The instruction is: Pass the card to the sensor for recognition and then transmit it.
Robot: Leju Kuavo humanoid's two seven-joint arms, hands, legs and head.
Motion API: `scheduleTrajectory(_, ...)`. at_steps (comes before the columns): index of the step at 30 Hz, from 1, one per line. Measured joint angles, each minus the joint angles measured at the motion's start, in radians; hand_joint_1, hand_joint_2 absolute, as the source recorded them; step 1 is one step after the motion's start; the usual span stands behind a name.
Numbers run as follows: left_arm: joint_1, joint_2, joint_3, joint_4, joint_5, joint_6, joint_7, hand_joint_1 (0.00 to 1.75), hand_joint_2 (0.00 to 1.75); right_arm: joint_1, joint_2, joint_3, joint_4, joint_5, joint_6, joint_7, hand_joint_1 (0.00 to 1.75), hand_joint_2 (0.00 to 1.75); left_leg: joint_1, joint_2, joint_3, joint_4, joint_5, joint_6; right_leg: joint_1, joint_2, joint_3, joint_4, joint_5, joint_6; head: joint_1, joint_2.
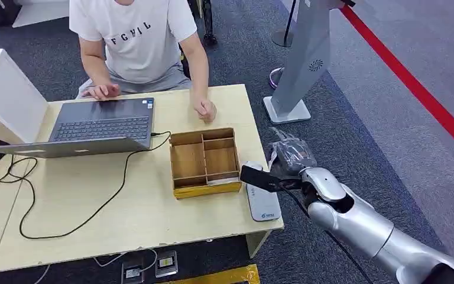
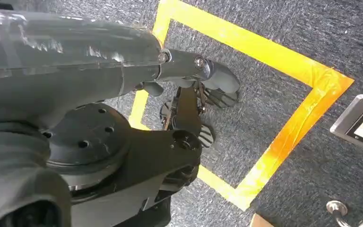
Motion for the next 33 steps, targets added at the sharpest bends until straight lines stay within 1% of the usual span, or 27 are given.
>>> scheduleTrajectory(10,0.0,0.0,0.0,0.0,-0.002,0.0,-0.006,0.0,0.0,0.034,0.008,-0.021,0.017,0.003,0.013,-0.01,1.75,1.75,0.0,0.0,0.0,0.0,0.0,0.0,0.0,0.0,0.0,0.0,0.0,0.0,0.0,0.0)
scheduleTrajectory(25,0.0,0.0,0.0,0.002,-0.007,-0.003,-0.006,0.0,0.0,0.082,0.017,-0.024,0.024,-0.008,0.031,-0.027,1.75,1.75,0.0,0.0,0.0,0.0,0.0,0.0,0.0,0.0,0.0,0.0,0.0,0.0,0.0,0.0)
scheduleTrajectory(33,-0.001,0.0,-0.001,0.002,-0.012,-0.001,-0.006,0.0,0.0,0.111,0.018,-0.023,-0.003,-0.008,0.032,-0.027,1.75,1.75,0.0,0.0,0.0,0.0,0.0,0.0,0.0,0.0,0.0,0.0,0.0,0.0,0.0,0.0)
